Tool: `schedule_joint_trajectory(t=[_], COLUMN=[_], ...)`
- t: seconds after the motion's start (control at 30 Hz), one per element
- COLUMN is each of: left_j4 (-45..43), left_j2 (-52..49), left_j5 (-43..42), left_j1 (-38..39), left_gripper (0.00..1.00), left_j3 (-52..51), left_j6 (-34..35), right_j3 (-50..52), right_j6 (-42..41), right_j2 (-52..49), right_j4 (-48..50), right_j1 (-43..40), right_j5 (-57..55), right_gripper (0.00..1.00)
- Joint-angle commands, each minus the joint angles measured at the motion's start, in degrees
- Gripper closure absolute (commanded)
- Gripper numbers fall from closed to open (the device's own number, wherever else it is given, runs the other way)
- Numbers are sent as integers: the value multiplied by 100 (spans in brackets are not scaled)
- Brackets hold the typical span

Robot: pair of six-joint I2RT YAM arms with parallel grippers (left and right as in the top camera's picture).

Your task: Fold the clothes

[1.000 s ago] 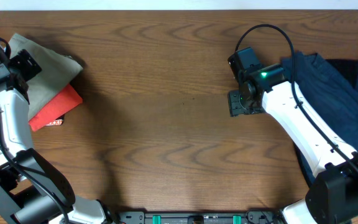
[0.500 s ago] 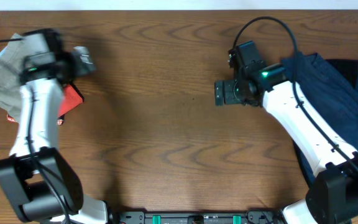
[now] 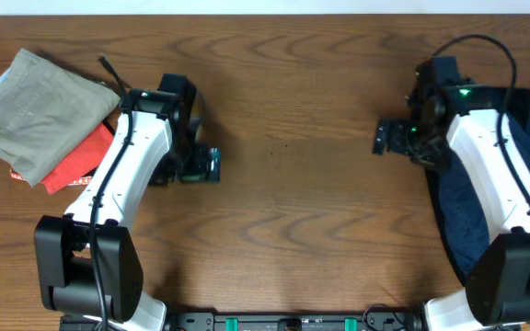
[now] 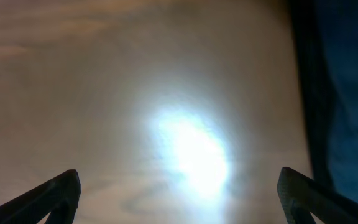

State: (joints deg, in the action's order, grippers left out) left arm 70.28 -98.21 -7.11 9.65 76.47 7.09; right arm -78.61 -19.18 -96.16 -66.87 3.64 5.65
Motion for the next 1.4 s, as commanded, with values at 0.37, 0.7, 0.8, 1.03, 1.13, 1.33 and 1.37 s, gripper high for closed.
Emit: schedule_joint_trajectory(t=[0.37,0.7,0.8,1.03,1.13,1.33,1.37], left_j4=[-118,-2367,-2350,-2273,-2260,-2260,-2260], left_j2=[2837,6898,7506,7978,7960,7960,7960], left_j5=[68,66,66,68,66,68,68], left_j1=[-57,-57,-57,-57,-57,-57,-57], left_gripper=[2,2,2,3,2,2,2], left_j3=[-863,-2962,-3023,-3023,-3023,-3023,-3023], left_j6=[52,74,72,72,72,72,72], right_j3=[1054,3370,3624,3705,3705,3705,3705], right_j6=[343,846,852,855,855,855,852], right_j2=[2000,5274,5825,6205,6203,6203,6203], right_j4=[505,2422,2365,1829,1569,1233,1193], right_j1=[70,468,468,468,468,468,468], right_j5=[125,-551,-520,-520,-520,-520,-520], right_gripper=[1,1,1,1,1,1,1])
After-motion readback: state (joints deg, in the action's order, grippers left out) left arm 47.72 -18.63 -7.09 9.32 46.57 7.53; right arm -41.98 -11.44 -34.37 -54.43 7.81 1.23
